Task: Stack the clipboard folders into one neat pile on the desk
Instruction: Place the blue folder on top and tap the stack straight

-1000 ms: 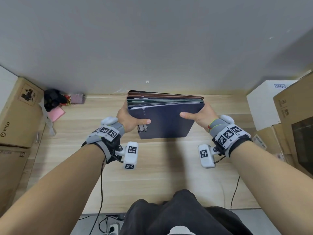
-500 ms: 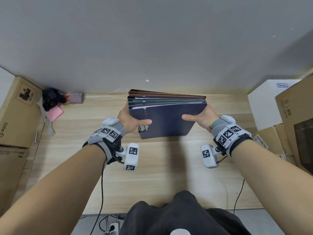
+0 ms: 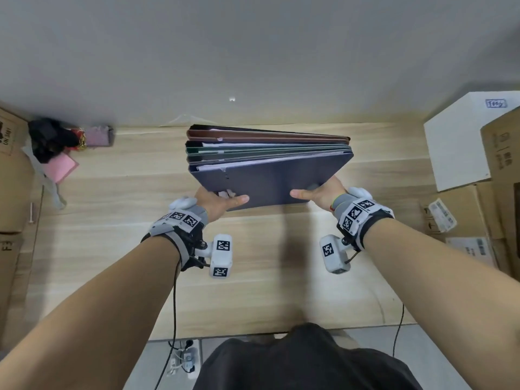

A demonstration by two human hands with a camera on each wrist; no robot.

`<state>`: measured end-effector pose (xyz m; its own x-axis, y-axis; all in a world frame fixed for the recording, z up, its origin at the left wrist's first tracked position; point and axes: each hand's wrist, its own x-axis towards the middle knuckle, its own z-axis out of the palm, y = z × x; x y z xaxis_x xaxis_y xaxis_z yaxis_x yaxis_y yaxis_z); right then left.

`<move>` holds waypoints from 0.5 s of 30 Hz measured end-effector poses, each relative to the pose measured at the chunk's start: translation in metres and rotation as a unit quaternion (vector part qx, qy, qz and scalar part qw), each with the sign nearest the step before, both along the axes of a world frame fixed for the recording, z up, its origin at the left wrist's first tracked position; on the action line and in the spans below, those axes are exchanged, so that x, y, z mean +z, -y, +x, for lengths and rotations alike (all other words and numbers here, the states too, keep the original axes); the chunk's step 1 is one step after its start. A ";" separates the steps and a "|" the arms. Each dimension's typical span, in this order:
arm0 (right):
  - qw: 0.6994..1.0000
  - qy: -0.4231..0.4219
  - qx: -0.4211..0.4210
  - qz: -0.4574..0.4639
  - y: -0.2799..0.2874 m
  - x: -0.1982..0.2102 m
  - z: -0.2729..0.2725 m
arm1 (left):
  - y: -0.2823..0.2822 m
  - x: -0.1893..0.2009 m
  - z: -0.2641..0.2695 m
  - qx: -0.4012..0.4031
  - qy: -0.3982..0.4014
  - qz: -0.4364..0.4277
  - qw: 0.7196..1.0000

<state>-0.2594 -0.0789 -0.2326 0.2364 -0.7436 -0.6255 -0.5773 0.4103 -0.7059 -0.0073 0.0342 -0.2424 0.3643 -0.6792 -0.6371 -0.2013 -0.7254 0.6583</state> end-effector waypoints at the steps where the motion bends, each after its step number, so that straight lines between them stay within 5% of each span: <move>1: 1.000 -0.005 0.002 0.002 0.002 -0.006 0.001 | 0.002 -0.004 0.000 -0.004 0.003 0.012 1.000; 5: 1.000 -0.003 0.008 0.003 0.010 -0.021 0.001 | 0.012 -0.010 0.000 0.031 0.037 -0.009 0.999; 15: 0.977 0.032 -0.051 0.207 0.030 -0.027 -0.061 | 0.061 0.004 -0.049 -0.089 -0.009 0.059 0.994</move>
<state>-0.3204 -0.1093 -0.2592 0.2233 -0.4524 -0.8634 -0.4785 0.7208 -0.5015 -0.0561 -0.0271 -0.2382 0.2333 -0.6520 -0.7215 -0.3231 -0.7518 0.5749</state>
